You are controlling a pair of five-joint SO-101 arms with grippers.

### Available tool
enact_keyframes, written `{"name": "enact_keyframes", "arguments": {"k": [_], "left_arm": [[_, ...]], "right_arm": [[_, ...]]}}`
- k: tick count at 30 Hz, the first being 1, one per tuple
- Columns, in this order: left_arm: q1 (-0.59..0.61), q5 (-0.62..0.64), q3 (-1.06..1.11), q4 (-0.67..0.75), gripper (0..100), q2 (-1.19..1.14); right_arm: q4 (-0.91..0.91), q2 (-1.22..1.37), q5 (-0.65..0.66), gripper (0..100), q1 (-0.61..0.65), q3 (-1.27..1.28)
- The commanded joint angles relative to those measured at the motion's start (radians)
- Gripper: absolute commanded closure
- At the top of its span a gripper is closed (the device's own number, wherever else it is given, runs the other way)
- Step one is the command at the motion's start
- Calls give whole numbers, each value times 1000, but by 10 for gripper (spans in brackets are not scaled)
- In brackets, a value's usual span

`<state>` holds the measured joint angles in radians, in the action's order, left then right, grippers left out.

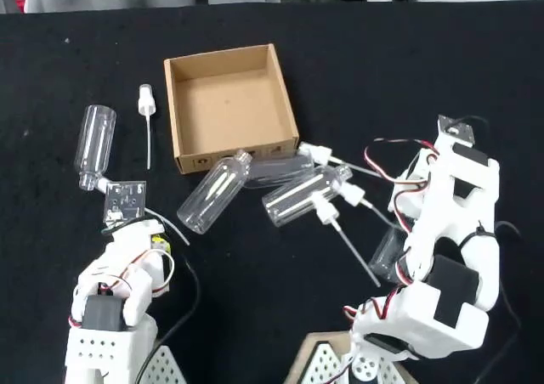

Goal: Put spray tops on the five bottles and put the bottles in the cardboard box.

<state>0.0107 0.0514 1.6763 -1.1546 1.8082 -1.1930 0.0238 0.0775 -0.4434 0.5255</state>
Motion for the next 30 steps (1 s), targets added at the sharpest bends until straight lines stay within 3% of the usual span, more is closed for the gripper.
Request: {"name": "enact_keyframes", "arguments": {"k": [1, 9, 20, 30], "left_arm": [[-10, -11, 25, 20, 970, 8], [-10, -11, 25, 20, 970, 8], [-10, -11, 25, 20, 970, 8], [-13, -11, 25, 20, 970, 8]], "right_arm": [[15, -10, -2, 883, -26, -13], [-103, -119, 71, 961, -9, -87], [-230, -424, 117, 963, 28, -93], [-388, -636, 157, 963, 186, -93]]}}
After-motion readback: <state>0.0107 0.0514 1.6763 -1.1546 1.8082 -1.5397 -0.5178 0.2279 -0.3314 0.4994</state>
